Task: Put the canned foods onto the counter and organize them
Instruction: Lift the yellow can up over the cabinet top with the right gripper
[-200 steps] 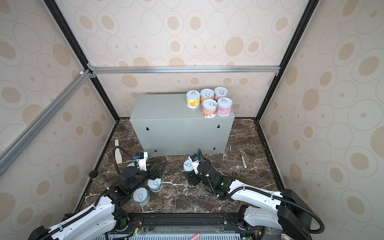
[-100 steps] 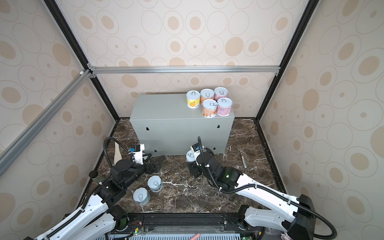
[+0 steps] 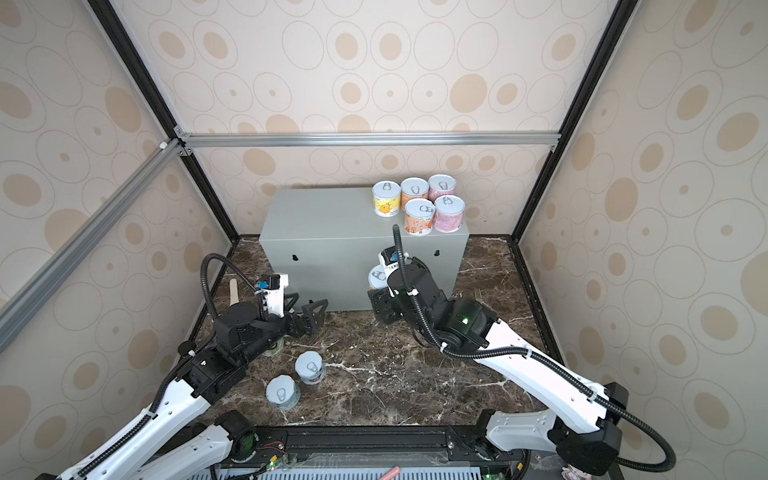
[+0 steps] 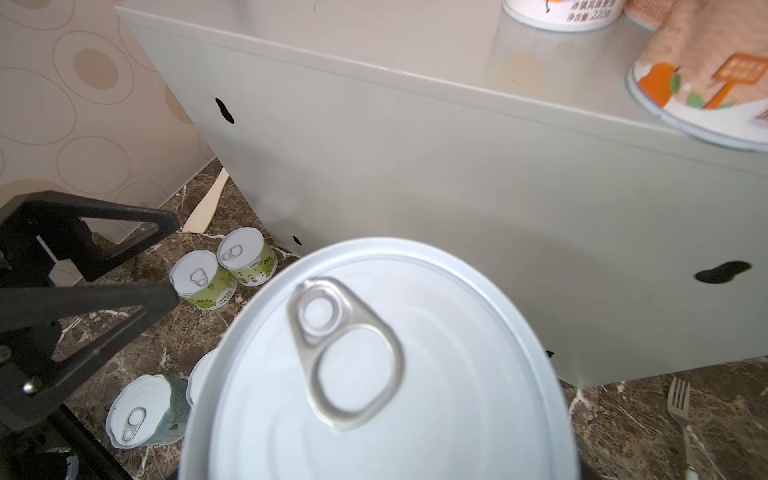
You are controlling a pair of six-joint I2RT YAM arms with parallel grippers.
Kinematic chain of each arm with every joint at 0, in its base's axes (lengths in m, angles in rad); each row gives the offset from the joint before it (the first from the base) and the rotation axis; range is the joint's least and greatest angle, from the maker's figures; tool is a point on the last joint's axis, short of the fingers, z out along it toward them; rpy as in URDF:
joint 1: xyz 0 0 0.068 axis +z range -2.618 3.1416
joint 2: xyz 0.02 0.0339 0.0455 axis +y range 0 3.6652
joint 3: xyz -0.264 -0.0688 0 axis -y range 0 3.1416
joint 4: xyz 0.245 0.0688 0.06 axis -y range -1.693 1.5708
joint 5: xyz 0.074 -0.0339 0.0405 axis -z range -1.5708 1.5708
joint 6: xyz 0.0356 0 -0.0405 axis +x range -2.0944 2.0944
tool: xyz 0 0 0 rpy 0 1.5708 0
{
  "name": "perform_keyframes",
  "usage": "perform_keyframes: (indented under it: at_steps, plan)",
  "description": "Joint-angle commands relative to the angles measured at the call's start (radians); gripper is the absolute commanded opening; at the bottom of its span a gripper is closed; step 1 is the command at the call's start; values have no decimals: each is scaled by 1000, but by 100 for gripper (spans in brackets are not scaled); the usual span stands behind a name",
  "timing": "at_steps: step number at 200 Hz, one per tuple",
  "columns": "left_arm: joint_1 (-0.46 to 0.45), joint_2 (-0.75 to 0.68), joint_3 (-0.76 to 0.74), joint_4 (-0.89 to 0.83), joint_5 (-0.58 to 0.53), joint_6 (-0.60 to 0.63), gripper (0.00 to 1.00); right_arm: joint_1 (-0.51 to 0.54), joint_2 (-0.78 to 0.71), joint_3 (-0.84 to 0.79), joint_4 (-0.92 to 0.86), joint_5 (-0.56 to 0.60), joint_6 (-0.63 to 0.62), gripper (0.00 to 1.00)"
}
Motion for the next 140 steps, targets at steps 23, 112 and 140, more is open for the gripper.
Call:
perform_keyframes:
  at_steps: [23,112,140]
  plan:
    - [-1,32,117,-55,-21,83,99,0,93,225,-88,40,-21,65]
    - [-2,144,340,-99,5,170,99,-82,315,601,-208,14,-40,65]
    - [-1,191,404,-120,2,195,99,-133,364,653,-210,-18,-39,65]
